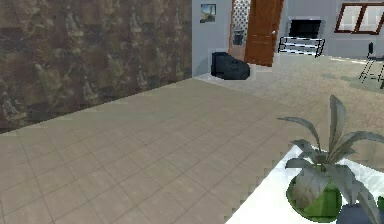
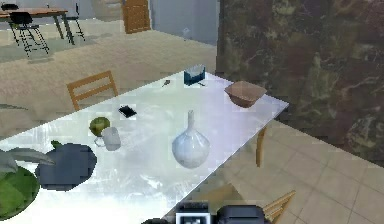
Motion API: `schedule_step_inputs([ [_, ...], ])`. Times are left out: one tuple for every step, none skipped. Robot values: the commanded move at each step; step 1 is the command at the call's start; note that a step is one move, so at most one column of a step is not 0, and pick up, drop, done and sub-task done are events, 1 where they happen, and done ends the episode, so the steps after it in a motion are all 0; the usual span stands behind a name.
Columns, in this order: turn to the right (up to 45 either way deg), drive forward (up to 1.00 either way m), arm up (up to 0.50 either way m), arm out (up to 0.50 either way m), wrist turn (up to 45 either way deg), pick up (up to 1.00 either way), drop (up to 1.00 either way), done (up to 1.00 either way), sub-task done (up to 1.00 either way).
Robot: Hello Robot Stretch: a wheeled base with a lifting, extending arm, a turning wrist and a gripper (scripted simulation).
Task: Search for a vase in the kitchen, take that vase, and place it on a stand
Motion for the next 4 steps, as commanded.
schedule_step_inputs([
  [0.0, 0.0, 0.0, 0.32, 0.0, 0.0, 0.0, 0.0, 0.0],
  [0.0, 0.0, 0.0, 0.0, 45.0, 0.0, 0.0, 0.0, 0.0],
  [0.0, 0.0, 0.0, 0.0, 45.0, 0.0, 0.0, 0.0, 0.0],
  [0.0, 0.0, 0.0, 0.0, 45.0, 0.0, 0.0, 0.0, 0.0],
])
